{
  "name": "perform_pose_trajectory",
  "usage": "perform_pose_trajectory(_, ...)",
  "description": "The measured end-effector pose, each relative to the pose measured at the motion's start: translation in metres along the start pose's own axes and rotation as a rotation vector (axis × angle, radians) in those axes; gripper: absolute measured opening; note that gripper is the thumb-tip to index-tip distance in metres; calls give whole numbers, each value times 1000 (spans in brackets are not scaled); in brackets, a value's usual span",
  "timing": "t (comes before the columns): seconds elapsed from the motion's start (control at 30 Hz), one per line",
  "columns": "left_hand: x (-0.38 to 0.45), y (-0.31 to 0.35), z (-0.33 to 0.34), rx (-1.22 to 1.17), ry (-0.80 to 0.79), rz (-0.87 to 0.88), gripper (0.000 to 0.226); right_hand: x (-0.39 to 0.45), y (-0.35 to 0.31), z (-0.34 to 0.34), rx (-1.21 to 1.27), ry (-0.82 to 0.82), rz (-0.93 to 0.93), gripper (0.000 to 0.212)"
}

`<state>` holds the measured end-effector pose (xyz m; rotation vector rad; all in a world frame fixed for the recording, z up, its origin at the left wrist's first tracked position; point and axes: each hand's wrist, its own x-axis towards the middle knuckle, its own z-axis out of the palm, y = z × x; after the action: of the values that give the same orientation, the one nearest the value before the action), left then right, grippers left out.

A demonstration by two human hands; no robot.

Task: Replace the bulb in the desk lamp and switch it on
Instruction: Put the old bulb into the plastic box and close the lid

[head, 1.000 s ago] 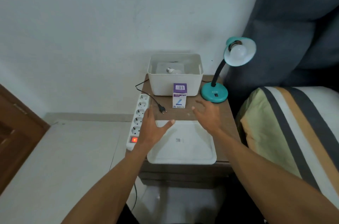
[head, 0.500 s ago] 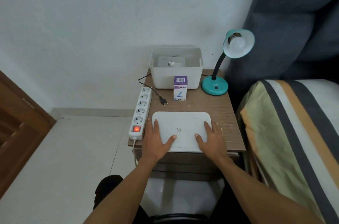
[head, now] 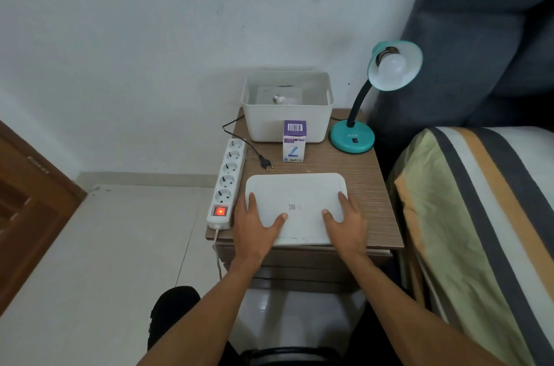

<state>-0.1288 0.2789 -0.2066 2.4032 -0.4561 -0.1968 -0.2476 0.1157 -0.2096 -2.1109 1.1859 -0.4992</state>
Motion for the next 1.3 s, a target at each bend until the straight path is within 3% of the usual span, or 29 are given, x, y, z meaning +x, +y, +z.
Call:
perform_pose_trajectory(0.27, 52, 39, -37, -28, 146, 184, 102, 39, -52, -28, 178, 98, -127, 68)
perform_pose_trajectory(0.6, 163, 99, -84, -134, 318, 359, 94, 152, -139, -50, 184, 153, -215, 68)
perform_pose_trajectory(0.83, 247, 117, -78, -124, 249, 315, 92, 226, -175, -39, 100, 104, -216, 69)
perform_pose_trajectory(0.93, 273, 122, -76, -108, 192, 309, 75, 247, -179, -31, 71, 71, -182, 70)
perform_pose_trajectory(1.3, 314, 122, -64, -32, 111, 276, 66, 277, -177, -12, 2, -24, -127, 70)
